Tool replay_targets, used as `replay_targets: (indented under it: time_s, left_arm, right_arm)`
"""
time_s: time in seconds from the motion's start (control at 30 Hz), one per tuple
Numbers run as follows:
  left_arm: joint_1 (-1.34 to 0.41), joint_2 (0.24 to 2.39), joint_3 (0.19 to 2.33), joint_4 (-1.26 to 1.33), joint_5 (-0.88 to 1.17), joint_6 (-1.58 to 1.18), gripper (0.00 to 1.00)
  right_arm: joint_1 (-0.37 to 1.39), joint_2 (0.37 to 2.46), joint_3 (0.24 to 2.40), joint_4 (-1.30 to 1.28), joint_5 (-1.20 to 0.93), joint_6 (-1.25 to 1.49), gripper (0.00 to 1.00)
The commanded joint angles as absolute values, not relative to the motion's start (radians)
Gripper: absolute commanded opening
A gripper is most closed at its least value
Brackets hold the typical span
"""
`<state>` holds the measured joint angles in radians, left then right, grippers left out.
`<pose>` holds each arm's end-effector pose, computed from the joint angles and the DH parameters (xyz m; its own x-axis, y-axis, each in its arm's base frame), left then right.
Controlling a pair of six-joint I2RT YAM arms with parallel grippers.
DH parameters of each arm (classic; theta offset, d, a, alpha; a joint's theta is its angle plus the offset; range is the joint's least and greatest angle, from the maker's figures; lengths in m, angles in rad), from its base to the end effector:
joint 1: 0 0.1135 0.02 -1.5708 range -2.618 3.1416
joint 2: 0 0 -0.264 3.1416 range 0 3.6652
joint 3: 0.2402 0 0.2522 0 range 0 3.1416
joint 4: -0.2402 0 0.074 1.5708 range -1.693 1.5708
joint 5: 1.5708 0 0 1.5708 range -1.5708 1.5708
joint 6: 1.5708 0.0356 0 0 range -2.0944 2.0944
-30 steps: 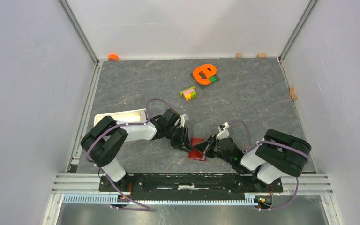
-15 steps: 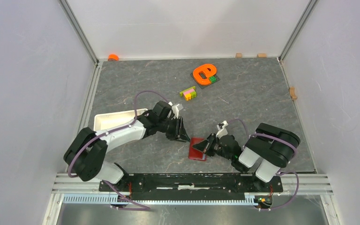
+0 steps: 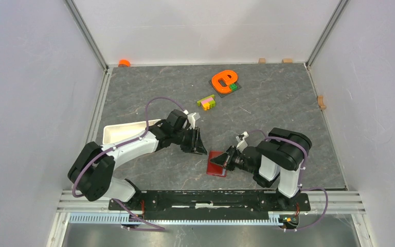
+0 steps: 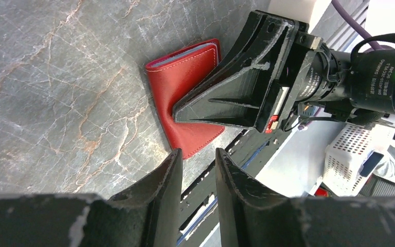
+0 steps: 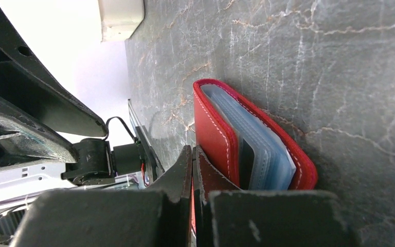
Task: Put the credit cards into the card holder
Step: Close the card holder at the center of the board.
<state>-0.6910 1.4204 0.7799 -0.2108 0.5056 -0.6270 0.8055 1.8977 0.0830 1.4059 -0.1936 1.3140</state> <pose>0.2063 -0.1930 0.1972 -0.9408 0.1120 -0.3199 0.3106 0.6625 -0.6816 0.1362 0.1517 0.0680 -0.8727 0.4616 -0.1591 0.0555 0.4176 0.9069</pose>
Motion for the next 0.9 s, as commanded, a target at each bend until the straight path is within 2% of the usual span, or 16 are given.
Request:
replay_targets:
  time_s: [0.0,0.43,0.67,0.77,0.87]
  left_arm:
    - [-0.686,1.367,0.826,-0.239,0.454,-0.566,0.37]
    - [-0.680,1.346,0.836,-0.256,0.413,-0.546,0.37]
    - [-0.662,1.315,0.839,-0.257,0.415,-0.544,0.38]
    - [-0.637,1.290,0.842,-0.261,0.403,-0.538,0.39]
    - [-0.608,1.260,0.847,-0.264,0.390,-0.530,0.40]
  right_arm:
    - [0.788,2.099,0.056,0.674,-0.145,1.105,0.00]
    - [0.747,2.283,0.174,0.757,-0.285,1.089,0.00]
    - [0.744,1.835,0.333,0.284,-0.013,0.787,0.00]
    - [0.744,1.707,0.468,0.182,-0.021,0.613,0.00]
    - [0.744,1.663,0.613,0.136,-0.119,0.473,0.00]
